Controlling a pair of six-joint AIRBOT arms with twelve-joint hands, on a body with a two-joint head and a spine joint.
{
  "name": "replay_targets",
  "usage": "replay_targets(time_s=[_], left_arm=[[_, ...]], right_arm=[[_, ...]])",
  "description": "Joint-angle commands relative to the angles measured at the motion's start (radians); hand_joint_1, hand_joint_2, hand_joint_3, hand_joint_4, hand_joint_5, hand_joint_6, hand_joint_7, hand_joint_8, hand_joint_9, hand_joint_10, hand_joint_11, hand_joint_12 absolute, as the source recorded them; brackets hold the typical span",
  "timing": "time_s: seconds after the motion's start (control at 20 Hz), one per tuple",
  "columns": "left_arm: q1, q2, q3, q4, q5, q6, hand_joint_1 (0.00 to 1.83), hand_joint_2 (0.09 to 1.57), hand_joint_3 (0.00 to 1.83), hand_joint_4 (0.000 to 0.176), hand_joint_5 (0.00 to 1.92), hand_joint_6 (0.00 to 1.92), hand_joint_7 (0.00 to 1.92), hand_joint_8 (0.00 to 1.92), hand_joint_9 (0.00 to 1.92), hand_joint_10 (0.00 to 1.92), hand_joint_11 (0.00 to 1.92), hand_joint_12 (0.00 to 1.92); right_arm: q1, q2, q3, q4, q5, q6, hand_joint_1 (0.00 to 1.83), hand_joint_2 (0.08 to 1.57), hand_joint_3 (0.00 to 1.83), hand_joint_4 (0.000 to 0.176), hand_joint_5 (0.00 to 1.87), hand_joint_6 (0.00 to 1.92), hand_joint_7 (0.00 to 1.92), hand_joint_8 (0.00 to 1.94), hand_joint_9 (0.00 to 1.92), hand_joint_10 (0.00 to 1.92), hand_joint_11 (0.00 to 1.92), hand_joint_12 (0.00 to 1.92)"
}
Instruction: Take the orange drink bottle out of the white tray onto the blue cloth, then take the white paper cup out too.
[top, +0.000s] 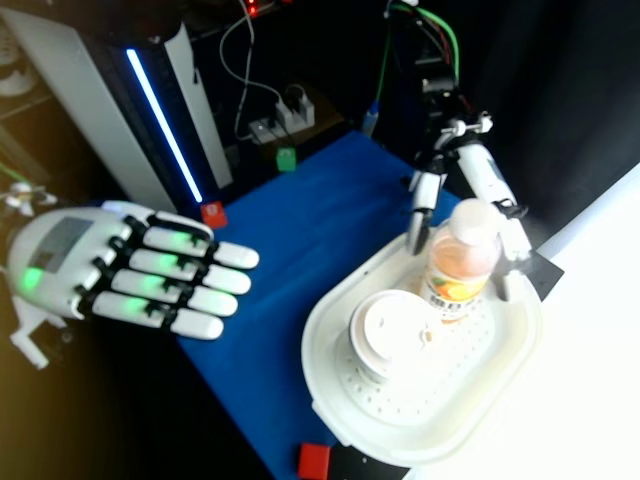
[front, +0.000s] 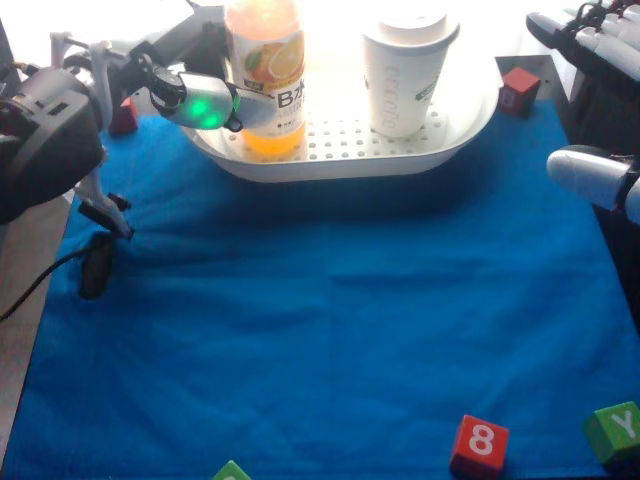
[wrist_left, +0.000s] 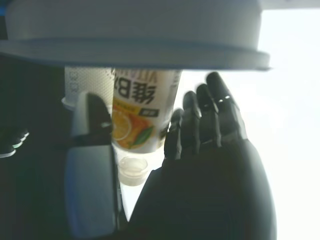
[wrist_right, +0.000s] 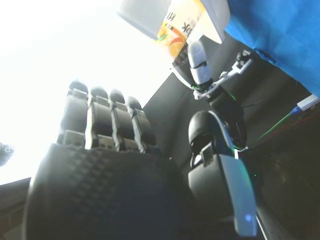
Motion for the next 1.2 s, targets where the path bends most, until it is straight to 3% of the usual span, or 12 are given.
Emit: replay_targets(time_s=[0.0,0.2,0.3,0.4,0.55,0.6,0.75,0.8,0.9,1.0,1.05,1.15], left_arm=[[-0.006,-0.006,0.002,-0.009,-0.114,-0.012,1.0,1.07,0.01,0.0,0.24,0.78,0.42,1.31,0.41,1.61,0.38,1.92],[-0.001,-0.006,0.006,-0.017,-0.135,-0.036,0.95,1.15,0.01,0.025,0.21,0.8,0.25,1.05,0.22,1.33,0.08,1.82],[0.004,-0.004,0.005,-0.017,-0.157,-0.05,0.97,1.15,0.0,0.027,0.18,0.93,0.26,1.16,0.21,1.32,0.06,1.77],[0.009,0.003,-0.001,-0.017,-0.181,-0.065,0.91,1.18,0.01,0.026,0.15,0.86,0.3,1.18,0.17,1.23,0.0,1.64],[0.009,0.003,0.002,-0.021,-0.182,-0.067,0.87,1.2,0.0,0.024,0.17,0.71,0.36,1.07,0.09,0.98,0.0,0.94],[0.009,0.003,0.001,-0.021,-0.184,-0.067,0.87,1.19,0.0,0.022,0.18,0.68,0.4,1.05,0.15,0.95,0.0,0.99],[0.013,0.005,-0.007,-0.02,-0.204,-0.072,0.88,1.19,0.0,0.002,0.21,0.67,0.38,1.16,0.25,1.15,0.0,1.61],[0.014,0.008,-0.011,-0.019,-0.213,-0.075,0.86,1.19,0.0,0.009,0.21,0.68,0.33,1.22,0.24,1.16,0.0,1.59],[0.014,0.01,-0.013,-0.018,-0.214,-0.076,0.89,1.15,0.0,0.061,0.14,0.7,0.21,1.08,0.07,1.05,0.0,1.29],[0.019,0.011,-0.013,-0.024,-0.213,-0.076,0.89,1.1,0.0,0.104,0.06,0.47,0.12,0.58,0.0,0.8,0.0,0.93],[0.021,0.011,-0.012,-0.028,-0.211,-0.076,0.87,1.06,0.0,0.161,0.01,0.22,0.02,0.22,0.0,0.51,0.0,0.87],[0.03,0.01,-0.009,-0.042,-0.204,-0.076,0.81,0.99,0.0,0.175,0.0,0.01,0.0,0.01,0.0,0.05,0.0,0.38]], right_arm=[[0.012,-0.002,0.003,0.003,0.123,-0.002,0.21,1.35,0.0,0.0,0.0,0.0,0.0,0.0,0.0,0.0,0.0,0.0],[0.012,-0.005,0.002,0.003,0.123,-0.002,0.18,1.37,0.0,0.0,0.0,0.0,0.0,0.0,0.0,0.0,0.0,0.0],[0.012,-0.007,0.003,0.003,0.123,-0.002,0.18,1.37,0.0,0.0,0.0,0.0,0.0,0.0,0.0,0.0,0.0,0.0],[0.012,-0.007,0.002,0.003,0.123,-0.002,0.18,1.37,0.0,0.0,0.0,0.0,0.0,0.0,0.0,0.0,0.0,0.0],[0.012,-0.007,0.003,0.003,0.123,-0.002,0.18,1.38,0.0,0.0,0.0,0.0,0.0,0.0,0.0,0.0,0.0,0.0],[0.012,-0.007,0.003,0.003,0.123,-0.002,0.18,1.38,0.0,0.0,0.0,0.0,0.0,0.0,0.0,0.0,0.0,0.0],[0.012,-0.007,0.002,0.003,0.123,-0.002,0.21,1.38,0.0,0.0,0.0,0.0,0.0,0.0,0.0,0.0,0.0,0.0],[0.012,-0.007,0.002,0.003,0.123,-0.002,0.22,1.38,0.0,0.0,0.0,0.0,0.0,0.0,0.0,0.0,0.0,0.0],[0.012,-0.007,0.002,0.003,0.123,-0.002,0.22,1.38,0.0,0.0,0.0,0.0,0.0,0.0,0.0,0.0,0.0,0.0],[0.012,-0.007,0.001,0.003,0.123,-0.002,0.21,1.38,0.0,0.0,0.0,0.0,0.0,0.0,0.0,0.0,0.0,0.0],[0.012,-0.007,0.001,0.003,0.123,-0.002,0.24,1.38,0.0,0.0,0.0,0.0,0.0,0.0,0.0,0.0,0.0,0.0],[0.012,-0.007,0.001,0.003,0.123,-0.002,0.23,1.38,0.0,0.0,0.0,0.0,0.0,0.0,0.0,0.0,0.0,0.0]])
